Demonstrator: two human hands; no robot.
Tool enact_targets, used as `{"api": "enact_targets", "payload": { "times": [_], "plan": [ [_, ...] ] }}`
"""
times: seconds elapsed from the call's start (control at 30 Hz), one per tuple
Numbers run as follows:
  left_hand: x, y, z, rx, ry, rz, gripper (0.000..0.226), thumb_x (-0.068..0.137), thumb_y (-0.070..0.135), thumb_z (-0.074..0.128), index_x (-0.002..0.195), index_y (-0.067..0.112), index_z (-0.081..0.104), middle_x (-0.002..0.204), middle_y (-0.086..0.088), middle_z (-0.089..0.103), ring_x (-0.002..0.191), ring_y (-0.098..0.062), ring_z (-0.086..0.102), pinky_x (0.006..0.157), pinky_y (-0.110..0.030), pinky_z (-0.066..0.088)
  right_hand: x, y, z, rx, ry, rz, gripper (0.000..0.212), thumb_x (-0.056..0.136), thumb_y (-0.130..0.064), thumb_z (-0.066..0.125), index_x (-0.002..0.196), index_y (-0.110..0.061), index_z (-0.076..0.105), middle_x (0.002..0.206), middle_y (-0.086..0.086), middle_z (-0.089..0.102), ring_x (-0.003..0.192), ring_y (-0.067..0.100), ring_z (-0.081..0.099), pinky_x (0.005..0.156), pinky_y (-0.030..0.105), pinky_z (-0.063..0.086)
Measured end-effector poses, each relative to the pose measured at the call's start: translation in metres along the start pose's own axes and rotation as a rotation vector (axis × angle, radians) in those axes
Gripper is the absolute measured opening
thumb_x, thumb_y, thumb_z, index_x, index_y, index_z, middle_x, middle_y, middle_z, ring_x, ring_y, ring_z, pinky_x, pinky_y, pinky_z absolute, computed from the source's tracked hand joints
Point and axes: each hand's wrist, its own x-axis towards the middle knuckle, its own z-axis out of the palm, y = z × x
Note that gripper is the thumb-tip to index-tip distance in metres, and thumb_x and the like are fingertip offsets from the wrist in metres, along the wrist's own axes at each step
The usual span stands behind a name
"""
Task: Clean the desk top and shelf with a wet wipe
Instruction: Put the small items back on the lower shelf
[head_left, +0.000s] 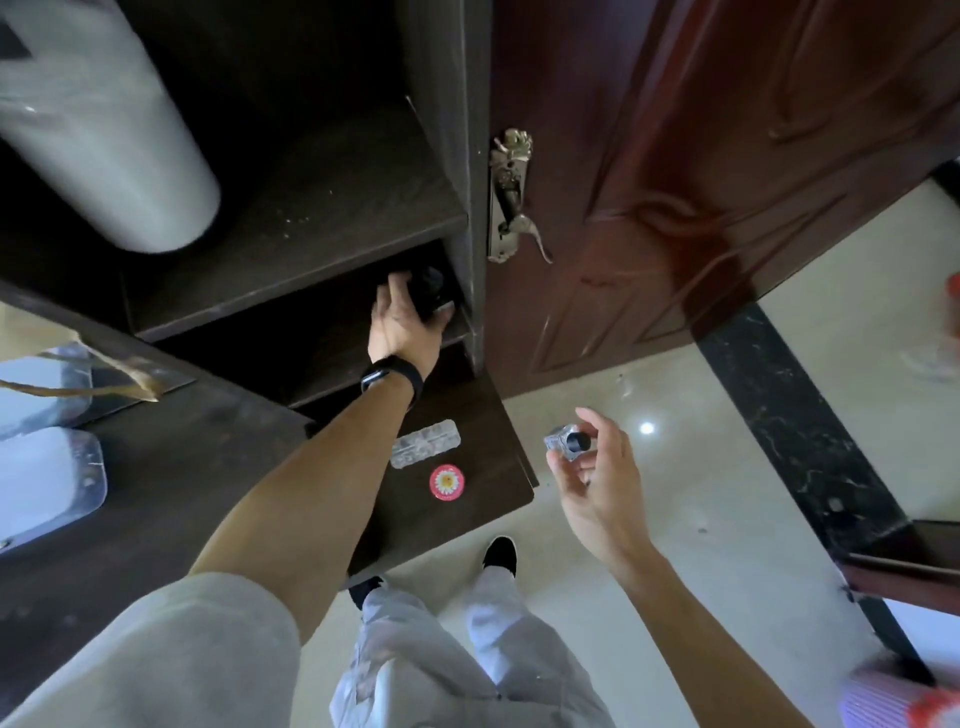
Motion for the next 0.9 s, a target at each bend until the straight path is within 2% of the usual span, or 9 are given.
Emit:
{"api": "enact_targets", "payload": {
  "times": [0.07,0.13,0.23,0.4,0.53,0.63,0.67,0.77,0.9],
  "plan": [
    [-0.016,-0.004,-0.004,0.035,-0.074,-0.010,0.061,0.083,0.041,0.071,0.131,0.015,0.044,0.128,-0.010,0.047,0.116,-0.033,0.052,0.095,-0.044,0.048,-0.005,-0.002,0.003,-0.014,-0.035,0.002,0.060,0.091,-0.026,0.069,0.144,-0.019,0.040,0.124,0.006,0.050,0.095,0.018,0.065,0.082,0.021,0.056],
    [-0.034,-0.007,-0.011,0.074,-0.132,-0.037,0.057,0.085,0.043,0.069,0.128,0.013,0.046,0.128,-0.010,0.042,0.113,-0.035,0.054,0.091,-0.044,0.050,-0.007,-0.011,0.010,-0.038,-0.083,-0.022,0.061,0.092,-0.026,0.068,0.145,-0.016,0.041,0.122,0.008,0.052,0.092,0.016,0.065,0.079,0.007,0.049],
    [-0.064,-0.013,-0.027,0.009,-0.166,-0.025,0.056,0.084,0.038,0.072,0.130,0.015,0.049,0.129,-0.006,0.042,0.111,-0.031,0.056,0.091,-0.040,0.051,-0.001,-0.030,0.020,-0.071,-0.153,-0.039,0.057,0.091,-0.024,0.069,0.142,-0.014,0.047,0.117,0.006,0.052,0.081,0.005,0.061,0.072,-0.002,0.041],
    [-0.135,-0.073,-0.070,0.048,-0.165,-0.003,0.063,0.084,0.043,0.071,0.137,0.019,0.046,0.136,0.001,0.041,0.114,-0.023,0.056,0.093,-0.034,0.051,0.007,-0.060,0.059,-0.170,-0.355,-0.136,0.043,0.089,-0.037,0.070,0.129,-0.024,0.058,0.116,-0.001,0.054,0.090,0.003,0.059,0.081,0.014,0.044],
    [-0.182,-0.143,-0.109,0.082,-0.100,-0.187,0.064,0.083,0.047,0.072,0.136,0.020,0.047,0.131,0.004,0.044,0.110,-0.020,0.059,0.093,-0.032,0.051,0.004,-0.080,0.111,-0.254,-0.520,-0.261,0.039,0.085,-0.034,0.076,0.119,-0.021,0.061,0.117,-0.002,0.051,0.089,0.003,0.056,0.075,0.009,0.039],
    [-0.204,-0.190,-0.141,0.060,-0.014,-0.380,0.061,0.081,0.044,0.074,0.132,0.020,0.051,0.130,0.003,0.046,0.109,-0.023,0.059,0.091,-0.032,0.050,-0.009,-0.091,0.155,-0.279,-0.611,-0.333,0.039,0.084,-0.035,0.077,0.114,-0.018,0.059,0.114,-0.004,0.048,0.100,0.013,0.056,0.080,0.026,0.049],
    [-0.208,-0.202,-0.151,0.052,0.010,-0.434,0.060,0.081,0.043,0.074,0.132,0.020,0.051,0.131,0.004,0.046,0.110,-0.023,0.059,0.090,-0.031,0.049,-0.012,-0.095,0.169,-0.316,-0.634,-0.359,0.039,0.085,-0.038,0.075,0.114,-0.019,0.058,0.113,-0.004,0.046,0.099,0.013,0.056,0.078,0.030,0.049],
    [-0.206,-0.232,-0.176,0.048,0.036,-0.498,0.059,0.082,0.041,0.074,0.133,0.023,0.051,0.132,0.006,0.047,0.113,-0.020,0.057,0.091,-0.027,0.046,-0.018,-0.118,0.209,-0.417,-0.658,-0.400,0.039,0.086,-0.040,0.073,0.113,-0.017,0.057,0.106,-0.006,0.042,0.094,0.018,0.058,0.072,0.026,0.038],
    [-0.191,-0.262,-0.197,0.025,-0.005,-0.470,0.061,0.080,0.039,0.076,0.135,0.025,0.053,0.132,0.008,0.048,0.114,-0.016,0.056,0.093,-0.022,0.043,-0.023,-0.142,0.259,-0.448,-0.643,-0.378,0.042,0.083,-0.031,0.078,0.112,-0.008,0.059,0.111,0.006,0.049,0.089,0.031,0.063,0.075,0.037,0.050]
  ]
}}
